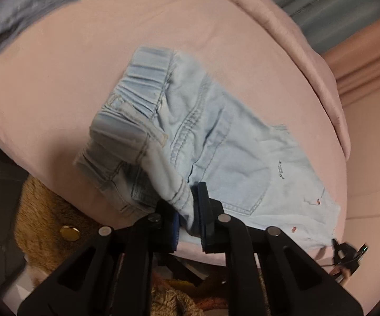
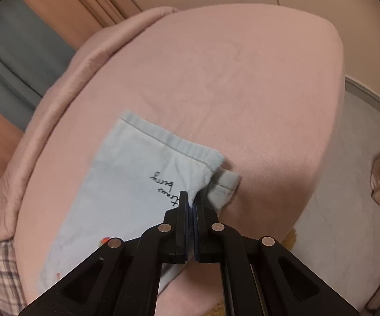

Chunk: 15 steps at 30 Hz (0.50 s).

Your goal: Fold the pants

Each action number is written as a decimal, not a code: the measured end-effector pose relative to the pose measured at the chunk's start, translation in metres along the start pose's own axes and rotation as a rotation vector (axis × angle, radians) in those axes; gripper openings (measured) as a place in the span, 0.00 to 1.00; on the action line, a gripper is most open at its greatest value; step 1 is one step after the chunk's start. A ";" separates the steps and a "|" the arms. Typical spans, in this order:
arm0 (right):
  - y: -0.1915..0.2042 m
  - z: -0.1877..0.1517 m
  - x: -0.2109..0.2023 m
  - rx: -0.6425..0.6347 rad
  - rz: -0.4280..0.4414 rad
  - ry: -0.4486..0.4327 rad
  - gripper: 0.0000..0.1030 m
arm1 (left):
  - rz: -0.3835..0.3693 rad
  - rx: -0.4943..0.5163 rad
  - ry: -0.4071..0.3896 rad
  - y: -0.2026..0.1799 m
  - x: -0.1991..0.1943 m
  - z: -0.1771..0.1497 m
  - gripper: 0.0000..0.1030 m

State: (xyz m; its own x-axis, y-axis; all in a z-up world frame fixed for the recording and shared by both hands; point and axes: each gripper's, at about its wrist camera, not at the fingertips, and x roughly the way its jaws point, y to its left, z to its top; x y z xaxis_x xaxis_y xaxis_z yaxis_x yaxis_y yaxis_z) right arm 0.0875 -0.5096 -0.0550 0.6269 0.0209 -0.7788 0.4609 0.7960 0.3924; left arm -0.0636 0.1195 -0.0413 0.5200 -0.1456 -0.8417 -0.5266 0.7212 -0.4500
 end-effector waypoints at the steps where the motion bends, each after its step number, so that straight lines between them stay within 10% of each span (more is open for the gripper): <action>1: 0.000 -0.001 -0.005 -0.011 -0.006 -0.007 0.03 | 0.012 0.018 0.005 -0.002 -0.001 -0.001 0.12; 15: 0.010 0.000 0.016 -0.035 -0.125 0.054 0.03 | 0.052 0.004 0.077 0.028 0.001 0.010 0.31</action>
State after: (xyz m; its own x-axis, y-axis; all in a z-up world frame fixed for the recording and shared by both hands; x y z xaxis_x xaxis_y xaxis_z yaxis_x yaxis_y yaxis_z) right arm 0.1019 -0.5014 -0.0637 0.5311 -0.0480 -0.8459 0.5107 0.8148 0.2744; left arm -0.0713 0.1462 -0.0521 0.4381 -0.1593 -0.8847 -0.5489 0.7319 -0.4037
